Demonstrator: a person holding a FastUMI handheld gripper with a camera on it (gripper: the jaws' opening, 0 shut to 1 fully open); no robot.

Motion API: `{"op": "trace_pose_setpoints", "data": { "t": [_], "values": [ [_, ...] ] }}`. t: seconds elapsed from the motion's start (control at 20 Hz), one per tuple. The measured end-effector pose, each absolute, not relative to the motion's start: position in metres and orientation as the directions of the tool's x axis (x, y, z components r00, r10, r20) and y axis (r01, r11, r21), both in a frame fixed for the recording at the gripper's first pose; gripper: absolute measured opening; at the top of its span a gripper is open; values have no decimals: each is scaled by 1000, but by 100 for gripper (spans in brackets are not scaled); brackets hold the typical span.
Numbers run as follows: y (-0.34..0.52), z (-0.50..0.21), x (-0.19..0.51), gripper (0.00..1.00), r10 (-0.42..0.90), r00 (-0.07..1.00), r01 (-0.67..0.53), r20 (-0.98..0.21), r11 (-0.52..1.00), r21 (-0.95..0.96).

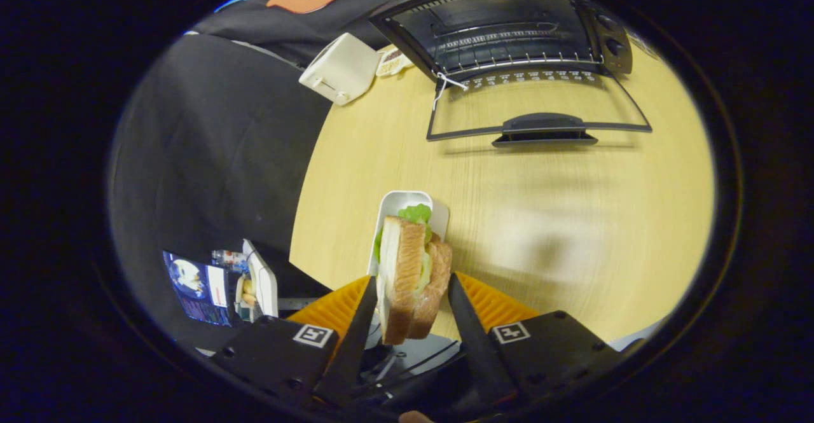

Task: Open the toaster oven, put the food inside, and close the toaster oven door.

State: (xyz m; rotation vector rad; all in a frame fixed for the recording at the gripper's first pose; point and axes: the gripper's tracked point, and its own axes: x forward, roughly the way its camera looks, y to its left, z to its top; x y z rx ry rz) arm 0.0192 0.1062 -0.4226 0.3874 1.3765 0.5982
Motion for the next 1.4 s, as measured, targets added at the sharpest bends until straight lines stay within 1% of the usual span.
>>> {"op": "trace_pose_setpoints", "data": {
  "t": [0.05,0.1,0.15,0.25,0.3,0.45,0.55,0.6,0.7,0.85,1.0,1.2,1.3,1.4],
  "values": [
    [107,-421,18,71,612,72,-151,-788,787,598],
    [108,-420,18,58,619,67,-125,-783,783,609],
    [110,-420,18,51,625,63,-100,-778,780,618],
    [109,-411,19,39,635,62,-69,-770,773,631],
    [110,-407,19,35,644,65,-64,-762,765,641],
    [109,-383,24,33,683,85,-46,-726,730,682],
    [106,-359,35,33,723,122,-14,-680,686,727],
    [101,-346,44,33,739,158,8,-655,662,749],
    [92,-327,72,33,756,266,51,-598,609,792],
    [69,-317,126,33,728,428,116,-535,543,831],
    [55,-317,179,33,684,560,183,-468,448,875],
    [45,-345,235,33,609,677,256,-413,332,908],
    [39,-359,264,32,563,740,247,-368,281,927],
    [39,-367,283,32,547,772,230,-324,236,944]
  ]
}}
